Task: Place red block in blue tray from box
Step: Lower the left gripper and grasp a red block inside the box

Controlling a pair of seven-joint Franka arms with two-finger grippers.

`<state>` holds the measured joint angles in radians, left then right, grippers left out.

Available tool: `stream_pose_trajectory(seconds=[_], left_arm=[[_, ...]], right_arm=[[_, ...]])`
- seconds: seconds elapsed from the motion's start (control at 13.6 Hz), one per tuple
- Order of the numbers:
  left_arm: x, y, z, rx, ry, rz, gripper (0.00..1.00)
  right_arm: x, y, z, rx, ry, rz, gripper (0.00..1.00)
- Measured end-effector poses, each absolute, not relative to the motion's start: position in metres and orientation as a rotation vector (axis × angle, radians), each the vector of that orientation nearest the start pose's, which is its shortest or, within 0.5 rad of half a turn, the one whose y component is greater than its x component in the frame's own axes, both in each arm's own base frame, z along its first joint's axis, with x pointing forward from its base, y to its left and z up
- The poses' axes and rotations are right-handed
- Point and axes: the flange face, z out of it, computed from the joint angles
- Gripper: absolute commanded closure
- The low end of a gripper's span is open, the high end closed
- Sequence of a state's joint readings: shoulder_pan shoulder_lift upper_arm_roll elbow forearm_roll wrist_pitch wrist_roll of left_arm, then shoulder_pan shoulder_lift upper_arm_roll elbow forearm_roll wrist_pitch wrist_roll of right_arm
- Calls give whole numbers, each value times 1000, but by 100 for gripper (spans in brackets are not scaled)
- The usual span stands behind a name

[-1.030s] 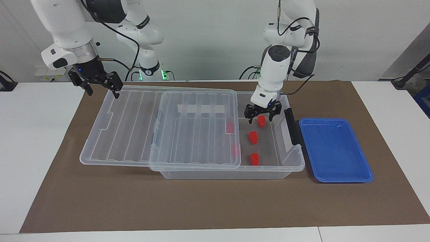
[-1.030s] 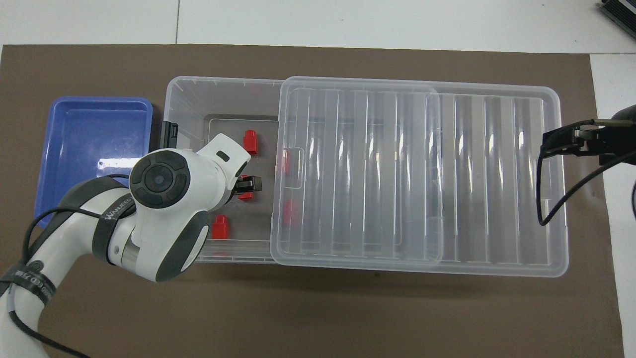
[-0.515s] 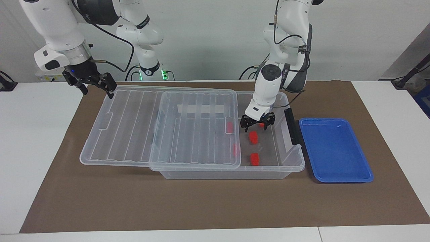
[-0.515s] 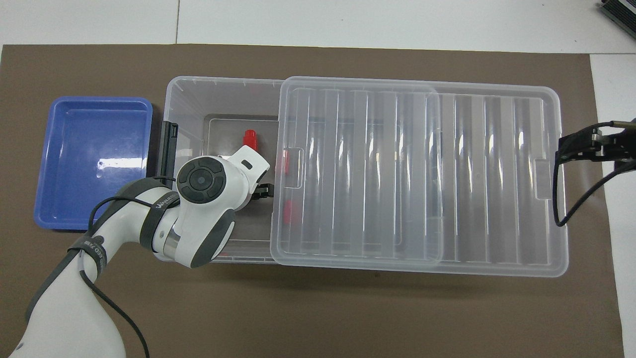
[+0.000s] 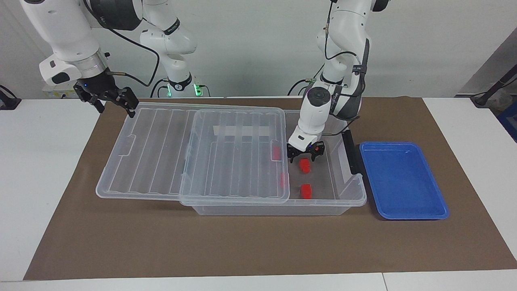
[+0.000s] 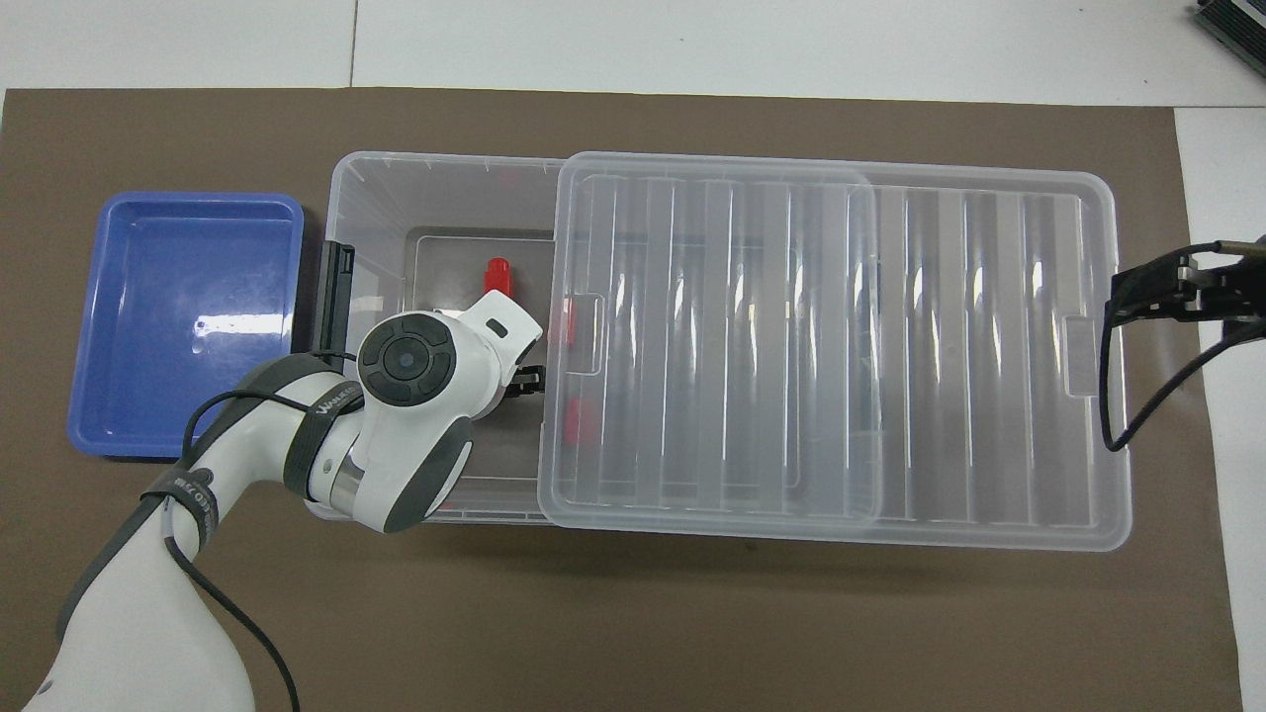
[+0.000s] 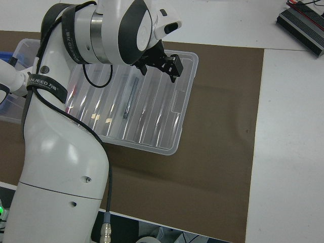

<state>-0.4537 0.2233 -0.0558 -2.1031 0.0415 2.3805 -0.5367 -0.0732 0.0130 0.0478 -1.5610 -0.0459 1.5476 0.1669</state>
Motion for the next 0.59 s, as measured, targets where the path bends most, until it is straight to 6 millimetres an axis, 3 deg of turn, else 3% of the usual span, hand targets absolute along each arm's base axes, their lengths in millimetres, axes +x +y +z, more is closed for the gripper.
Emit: stream_pose_trajectory(seconds=[0.44, 0.59], left_arm=[[513, -275, 319, -3159, 22, -122, 9], [516, -273, 317, -3161, 17, -133, 29]], right_arm=[[556, -19, 620, -3174, 307, 37, 0], [556, -19, 620, -3174, 307, 37, 0]])
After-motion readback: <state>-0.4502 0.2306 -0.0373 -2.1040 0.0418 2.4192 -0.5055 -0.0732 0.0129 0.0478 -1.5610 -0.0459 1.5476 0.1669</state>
